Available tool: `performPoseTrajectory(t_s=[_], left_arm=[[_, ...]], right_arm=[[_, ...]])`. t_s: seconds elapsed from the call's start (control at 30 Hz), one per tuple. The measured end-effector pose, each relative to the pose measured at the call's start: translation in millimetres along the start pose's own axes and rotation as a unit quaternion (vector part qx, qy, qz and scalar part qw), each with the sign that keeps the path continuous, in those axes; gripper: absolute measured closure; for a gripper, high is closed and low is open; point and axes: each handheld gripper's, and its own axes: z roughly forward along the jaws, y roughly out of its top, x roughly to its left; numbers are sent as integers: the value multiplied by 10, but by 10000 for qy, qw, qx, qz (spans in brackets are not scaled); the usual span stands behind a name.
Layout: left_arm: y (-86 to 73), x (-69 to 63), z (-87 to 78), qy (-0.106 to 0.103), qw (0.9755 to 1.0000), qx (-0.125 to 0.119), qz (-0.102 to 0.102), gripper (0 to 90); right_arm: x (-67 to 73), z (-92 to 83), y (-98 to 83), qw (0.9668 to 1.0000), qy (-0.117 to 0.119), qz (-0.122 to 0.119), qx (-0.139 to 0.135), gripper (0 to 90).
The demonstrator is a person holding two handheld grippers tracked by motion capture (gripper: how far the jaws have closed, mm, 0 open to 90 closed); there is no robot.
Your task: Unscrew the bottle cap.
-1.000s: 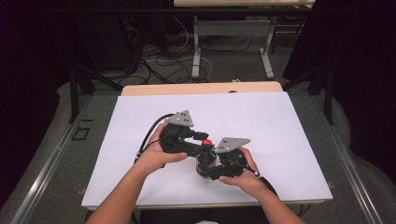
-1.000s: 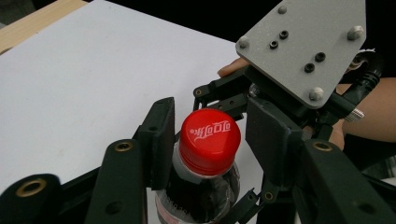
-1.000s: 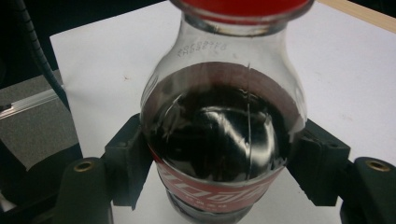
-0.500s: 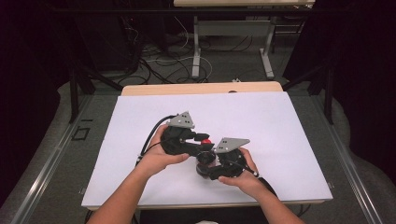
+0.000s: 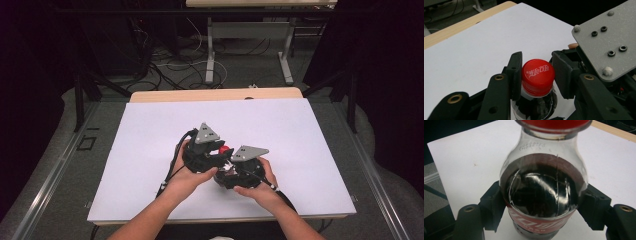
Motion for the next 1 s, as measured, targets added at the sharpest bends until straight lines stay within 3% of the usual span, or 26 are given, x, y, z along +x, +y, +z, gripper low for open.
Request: performPoseTrajectory(t_s=[0.13,0.2,0.27,0.4,0.53,0.63,0.83,1.0], left_arm=[[23,57,-31,-194,9998,21,94,535],[29,105,-74,-393,9991,16,177,509],[32,160,-117,-681,9972,42,308,493],[31,264,-156,-1008,9933,72,561,470],[13,348,-107,-1423,9879,64,609,472],[-4,385,-67,-1531,9862,66,632,479],[-29,385,-31,-1724,9832,50,603,582],[-36,375,-38,-1684,9839,35,603,607]], right_arm=[[-19,-12,2,9999,128,20,10,296],[-28,-16,2,9999,162,28,3,296],[-35,-22,4,9998,216,4,9,296],[-20,-30,13,9992,387,28,73,296],[6,-12,14,9988,486,-115,-5,296],[18,-19,19,9980,607,-144,57,296],[24,-13,16,9976,680,-124,-22,296],[23,-15,15,9975,690,-134,-27,296]])
